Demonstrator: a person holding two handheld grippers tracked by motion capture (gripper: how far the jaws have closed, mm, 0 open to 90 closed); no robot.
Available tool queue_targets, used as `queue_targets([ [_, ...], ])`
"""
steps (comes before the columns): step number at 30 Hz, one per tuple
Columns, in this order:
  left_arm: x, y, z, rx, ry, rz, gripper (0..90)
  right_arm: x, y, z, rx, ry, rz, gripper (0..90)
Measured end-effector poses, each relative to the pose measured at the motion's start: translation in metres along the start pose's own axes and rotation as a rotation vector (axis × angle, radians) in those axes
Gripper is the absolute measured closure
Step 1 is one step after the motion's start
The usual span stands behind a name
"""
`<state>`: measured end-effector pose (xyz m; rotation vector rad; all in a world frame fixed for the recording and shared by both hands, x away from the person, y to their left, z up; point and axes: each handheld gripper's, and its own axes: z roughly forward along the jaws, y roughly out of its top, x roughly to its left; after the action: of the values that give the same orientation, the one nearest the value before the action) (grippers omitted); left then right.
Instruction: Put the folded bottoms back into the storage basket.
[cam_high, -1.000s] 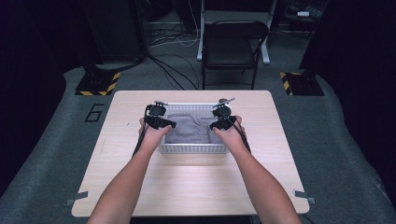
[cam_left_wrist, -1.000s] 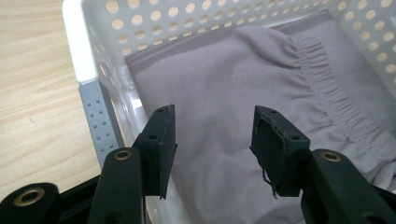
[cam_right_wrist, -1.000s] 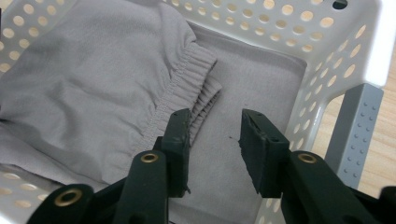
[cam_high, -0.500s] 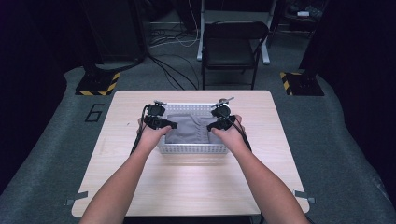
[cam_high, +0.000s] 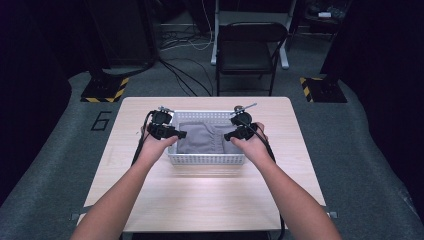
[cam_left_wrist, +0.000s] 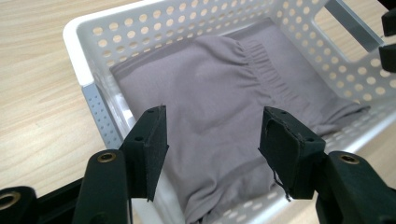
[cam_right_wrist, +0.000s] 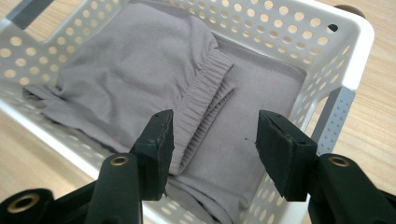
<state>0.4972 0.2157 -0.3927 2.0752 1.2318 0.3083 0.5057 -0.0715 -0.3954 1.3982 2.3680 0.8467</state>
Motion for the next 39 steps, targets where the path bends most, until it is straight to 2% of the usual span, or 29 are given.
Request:
queue_targets([
  [5,-0.003,-0.009,-0.010,-0.003,-0.013,0.010,41.4,0.003,-0.004,-0.008,-0.010,0.014,-0.017,46.6],
  [12,-0.004,-0.026,-0.023,-0.014,-0.040,0.022,41.8,0.015,-0.019,-0.023,-0.031,0.044,-0.054,46.6],
  [13,-0.005,-0.031,-0.027,-0.005,-0.039,0.052,41.9,0.017,-0.021,-0.025,-0.034,0.048,-0.062,46.6],
  [18,-0.009,-0.042,-0.032,-0.006,-0.054,0.056,41.9,0.026,-0.030,-0.032,-0.050,0.055,-0.098,46.6],
  [21,-0.013,-0.052,-0.036,-0.005,-0.069,0.073,41.9,0.032,-0.040,-0.036,-0.054,0.074,-0.113,46.6],
  [23,-0.014,-0.055,-0.035,-0.015,-0.059,0.072,41.9,0.034,-0.042,-0.036,-0.055,0.074,-0.116,46.6],
  [25,-0.016,-0.059,-0.035,-0.016,-0.070,0.073,41.9,0.038,-0.049,-0.037,-0.050,0.088,-0.120,46.6],
  [28,-0.018,-0.065,-0.034,-0.010,-0.078,0.073,41.9,0.043,-0.057,-0.039,-0.059,0.086,-0.130,46.7],
  [33,-0.022,-0.077,-0.031,-0.024,-0.104,0.047,41.9,0.047,-0.069,-0.038,-0.058,0.091,-0.142,46.7],
  [39,-0.025,-0.095,-0.023,-0.022,-0.095,0.050,41.6,0.047,-0.083,-0.033,-0.056,0.098,-0.130,46.7],
])
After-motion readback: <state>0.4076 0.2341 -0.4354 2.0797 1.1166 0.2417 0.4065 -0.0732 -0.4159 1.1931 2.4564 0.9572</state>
